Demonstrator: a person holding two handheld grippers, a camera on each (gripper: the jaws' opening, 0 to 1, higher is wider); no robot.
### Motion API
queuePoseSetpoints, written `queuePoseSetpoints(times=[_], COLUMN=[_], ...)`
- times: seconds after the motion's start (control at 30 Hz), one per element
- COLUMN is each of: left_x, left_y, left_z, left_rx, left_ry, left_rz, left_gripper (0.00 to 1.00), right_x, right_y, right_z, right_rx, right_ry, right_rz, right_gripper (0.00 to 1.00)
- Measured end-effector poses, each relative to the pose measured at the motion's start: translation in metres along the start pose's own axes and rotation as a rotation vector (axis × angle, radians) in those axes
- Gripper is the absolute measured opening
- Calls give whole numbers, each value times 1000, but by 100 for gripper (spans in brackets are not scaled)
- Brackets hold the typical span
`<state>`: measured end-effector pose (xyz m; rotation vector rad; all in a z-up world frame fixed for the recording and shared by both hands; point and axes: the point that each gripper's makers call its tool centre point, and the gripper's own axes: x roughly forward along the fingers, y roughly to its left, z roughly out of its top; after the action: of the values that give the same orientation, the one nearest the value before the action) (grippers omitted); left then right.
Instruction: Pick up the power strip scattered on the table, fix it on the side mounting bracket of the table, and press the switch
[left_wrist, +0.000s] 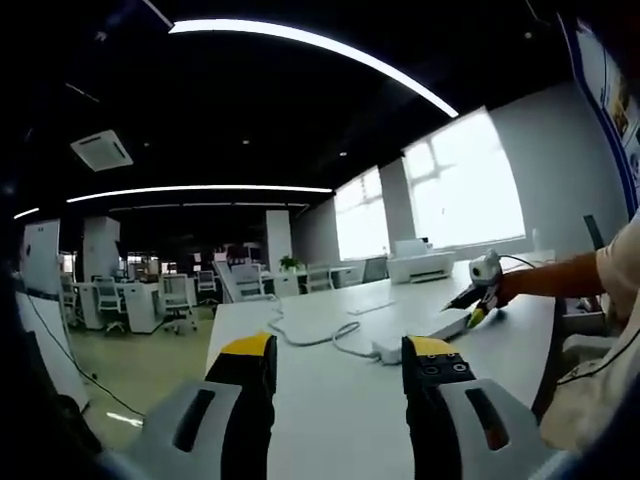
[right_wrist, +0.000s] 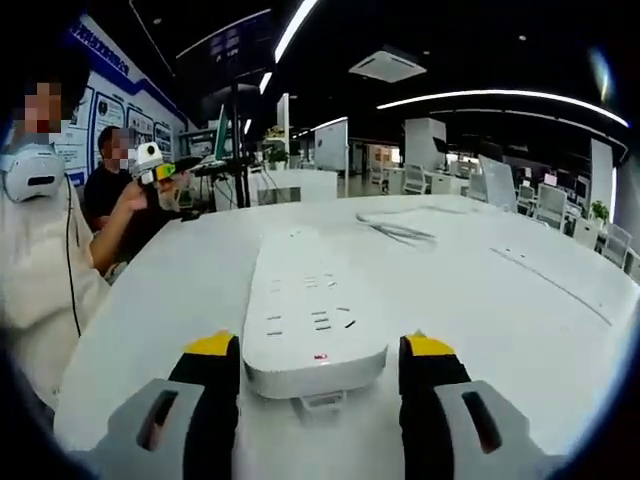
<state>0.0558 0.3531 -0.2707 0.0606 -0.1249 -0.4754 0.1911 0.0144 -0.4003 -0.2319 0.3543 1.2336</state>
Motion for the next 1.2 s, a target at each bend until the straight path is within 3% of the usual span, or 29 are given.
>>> queuePoseSetpoints(times=[0.23, 0.63, 1.2], left_x=[1, 2, 11], left_y=[-1, -2, -13], left_z=[-2, -3, -6], left_rx=[-1, -2, -31], left_ry=[6, 12, 10], left_rz=[-8, -11, -36], left_gripper=[55, 56, 57], right_x=[2, 2, 0], right_y=[2, -1, 0], right_z=[2, 3, 3], right_rx=[-18, -19, 97], right_ry=[-2, 0, -7], right_rz=[1, -20, -21], right_gripper=[51, 49, 48])
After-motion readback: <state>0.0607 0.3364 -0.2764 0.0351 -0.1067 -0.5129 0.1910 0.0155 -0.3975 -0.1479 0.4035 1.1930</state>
